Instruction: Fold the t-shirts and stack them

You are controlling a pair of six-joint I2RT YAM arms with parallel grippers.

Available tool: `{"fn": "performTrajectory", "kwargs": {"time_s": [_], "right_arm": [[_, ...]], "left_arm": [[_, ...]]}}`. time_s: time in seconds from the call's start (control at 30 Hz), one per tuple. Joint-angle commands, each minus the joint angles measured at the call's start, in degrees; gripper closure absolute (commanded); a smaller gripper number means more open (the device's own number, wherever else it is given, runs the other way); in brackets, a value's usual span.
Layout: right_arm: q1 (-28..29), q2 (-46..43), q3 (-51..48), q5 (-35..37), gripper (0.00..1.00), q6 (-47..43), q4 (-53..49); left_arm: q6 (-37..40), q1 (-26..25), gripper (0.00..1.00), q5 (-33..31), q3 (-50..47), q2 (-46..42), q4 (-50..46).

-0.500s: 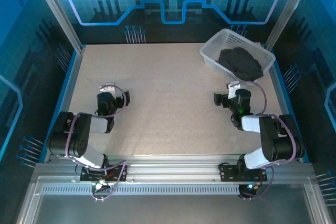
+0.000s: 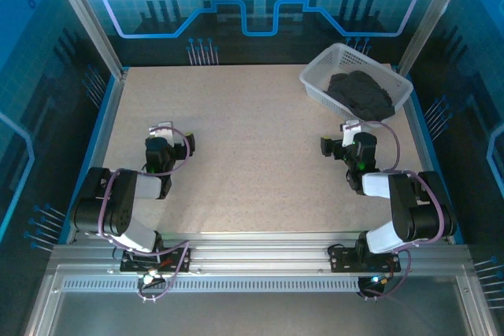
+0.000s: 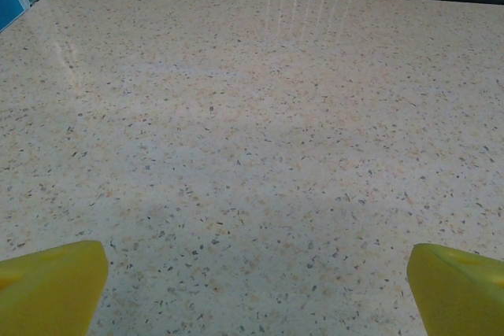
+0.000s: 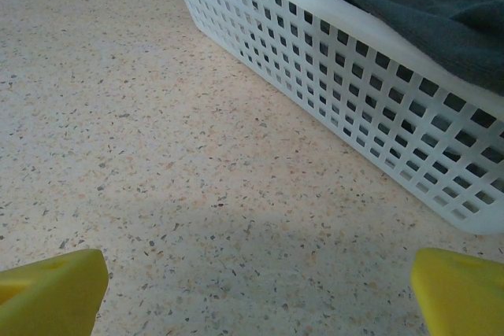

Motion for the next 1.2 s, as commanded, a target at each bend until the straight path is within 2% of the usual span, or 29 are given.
{"fn": "performTrajectory", "kwargs": {"time_s": [0.0, 0.83, 0.87, 0.9, 1.0, 1.13, 1.17], "right_arm": [[0.49, 0.71, 1.34, -0.82, 0.0, -0.95, 1.99], [1.05, -0.27, 0.85, 0.27, 0.0, -1.06, 2.22], [1.99, -2.32, 1.09, 3.01, 0.0, -1.18, 0.73], [3.09, -5.07, 3.45, 5.54, 0.0, -1.04, -5.72], [4.51, -12.35, 12.47, 11.41, 0.0, 4.83, -26.85], [9.05, -22.01, 18.57, 16.68, 0.0, 6.05, -30.32], [8.68, -22.91, 22.13, 17.66, 0.0, 10.88, -32.72]], "left_arm": [[0.79, -0.13, 0.01, 1.31, 1.27, 0.75, 2.06], [0.6, -0.13, 0.01, 0.69, 0.29, 0.51, 3.7], [0.49, -0.26, 0.01, -0.93, -1.13, -0.95, 5.45], [0.48, -0.97, 0.01, -3.71, -2.0, -3.58, 4.86], [2.66, -4.86, 0.01, -10.83, -1.25, -14.24, -3.85], [7.08, -9.09, 0.01, -14.17, 3.97, -24.35, -8.59], [6.93, -9.55, 0.01, -15.19, 6.34, -25.45, -9.39]]}}
